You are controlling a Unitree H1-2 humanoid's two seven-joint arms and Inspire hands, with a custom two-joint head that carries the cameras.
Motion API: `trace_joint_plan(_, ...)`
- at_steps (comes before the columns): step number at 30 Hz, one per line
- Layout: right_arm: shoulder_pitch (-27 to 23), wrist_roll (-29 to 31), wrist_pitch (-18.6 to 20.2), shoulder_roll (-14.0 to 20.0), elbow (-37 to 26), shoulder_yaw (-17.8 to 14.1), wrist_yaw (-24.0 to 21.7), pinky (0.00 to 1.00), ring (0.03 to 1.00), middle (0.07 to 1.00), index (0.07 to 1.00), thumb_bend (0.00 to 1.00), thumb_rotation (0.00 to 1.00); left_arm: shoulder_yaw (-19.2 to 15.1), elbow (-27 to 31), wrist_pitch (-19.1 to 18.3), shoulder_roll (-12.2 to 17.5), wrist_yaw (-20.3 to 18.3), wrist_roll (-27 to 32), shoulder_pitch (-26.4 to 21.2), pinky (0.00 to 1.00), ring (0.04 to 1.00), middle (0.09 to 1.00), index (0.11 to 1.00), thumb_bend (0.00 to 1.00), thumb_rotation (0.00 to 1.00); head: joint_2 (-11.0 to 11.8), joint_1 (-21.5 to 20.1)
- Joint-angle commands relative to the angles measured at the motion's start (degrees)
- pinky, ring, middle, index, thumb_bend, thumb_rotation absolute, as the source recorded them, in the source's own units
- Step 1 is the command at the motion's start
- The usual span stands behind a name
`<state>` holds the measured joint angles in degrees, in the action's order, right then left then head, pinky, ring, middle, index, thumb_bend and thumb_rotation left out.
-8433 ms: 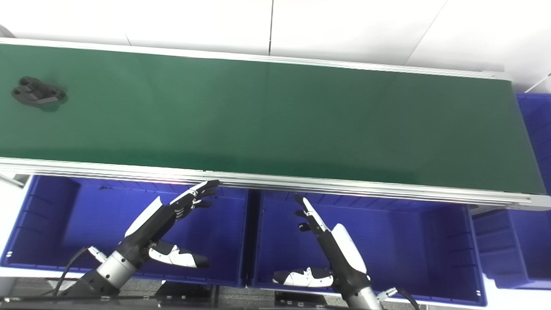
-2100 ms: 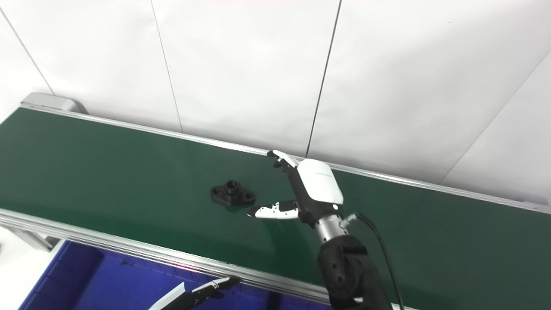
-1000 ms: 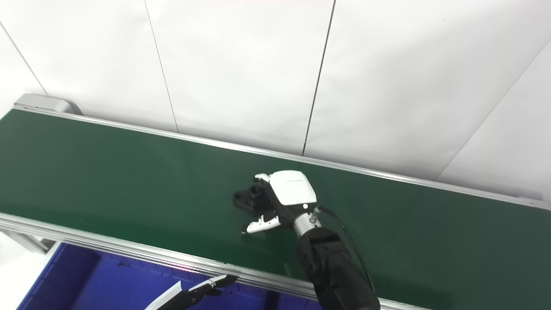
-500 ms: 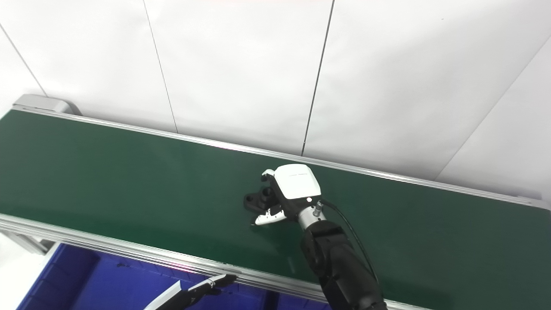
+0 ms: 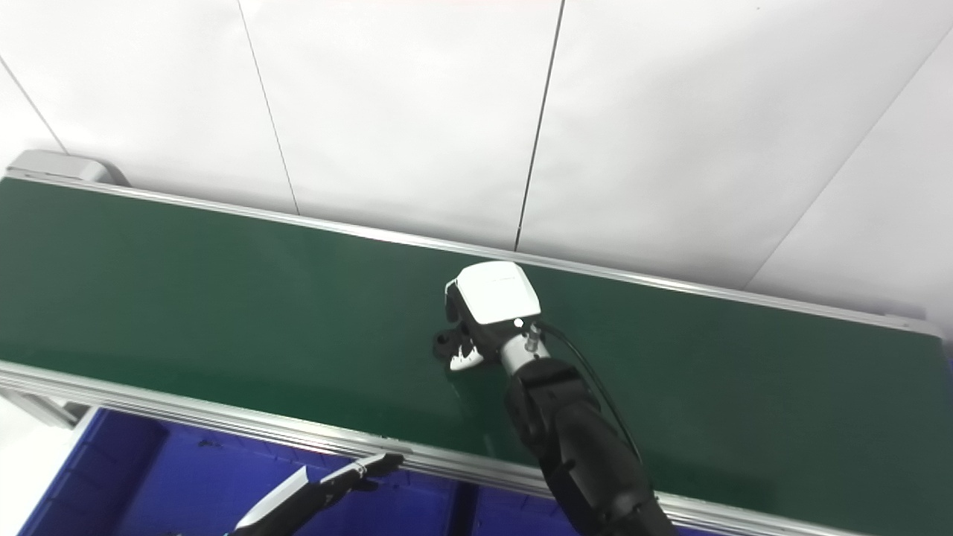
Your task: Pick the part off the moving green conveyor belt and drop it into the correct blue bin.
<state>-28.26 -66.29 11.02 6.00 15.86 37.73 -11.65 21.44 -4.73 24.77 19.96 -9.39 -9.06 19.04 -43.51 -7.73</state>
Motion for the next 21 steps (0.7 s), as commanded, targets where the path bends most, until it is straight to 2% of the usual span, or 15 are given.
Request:
trace_joint_plan(1,0.7,-0.9,1.4,0.8,-0.5,0.9,-2.6,0.23,0.317,0.408,0.517,0.52,0.0,-0.5,1.8,2.1,0.1,0.0,0.8,0.2,0.86,0.932,0.956,0.922,0.79,0.37,-0.1,0.0)
trace_joint_plan(8,1.1,-2.3,2.4,1.0,-2.5,0.9,-4.7,0.23,0.319,0.411,0.52,0.52,0.0,-1.1,1.9,2.1,-0.1,-0.5,0.9,0.2,0.87,0.93,0.952,0.919,0.79,0.36,-0.2,0.1)
trace_joint_plan(13,1.9,-1.8,2.4,0.9,-3.7,0.2,-4.1,0.22,0.31,0.41,0.52,0.52,0.0,-1.4,2.0,2.1,-0.3,-0.9,0.9,0.3,0.86,0.927,0.954,0.919,0.79,0.36,-0.5,0.2)
trace_joint_plan(16,2.7,-1.2,2.5,1.0,-6.3,-0.5,-4.6,0.18,0.265,0.401,0.515,0.52,0.0,-1.4,2.0,2.1,-0.3,-1.2,1.0,0.3,0.86,0.928,0.955,0.921,0.79,0.37,-0.7,0.2)
trace_joint_plan(18,3.2,-0.1,2.7,1.0,-8.6,-1.5,-5.8,0.18,0.259,0.453,0.493,0.53,0.0,-1.4,2.1,2.1,-0.3,-1.0,0.7,0.3,0.86,0.93,0.954,0.92,0.79,0.37,-0.8,0.3)
trace_joint_plan(20,4.1,0.7,2.8,1.1,-11.5,-2.5,-6.4,0.18,0.256,0.468,0.488,0.53,0.0,-1.5,2.2,2.1,-0.4,-1.1,0.5,0.4,0.86,0.929,0.954,0.92,0.79,0.37,-0.9,0.2)
trace_joint_plan(21,4.5,0.9,2.9,1.2,-13.0,-3.0,-6.6,0.18,0.25,0.42,0.505,0.52,0.0,-1.6,2.3,2.1,-0.4,-1.1,0.4,0.5,0.87,0.93,0.953,0.919,0.79,0.38,-0.9,0.2)
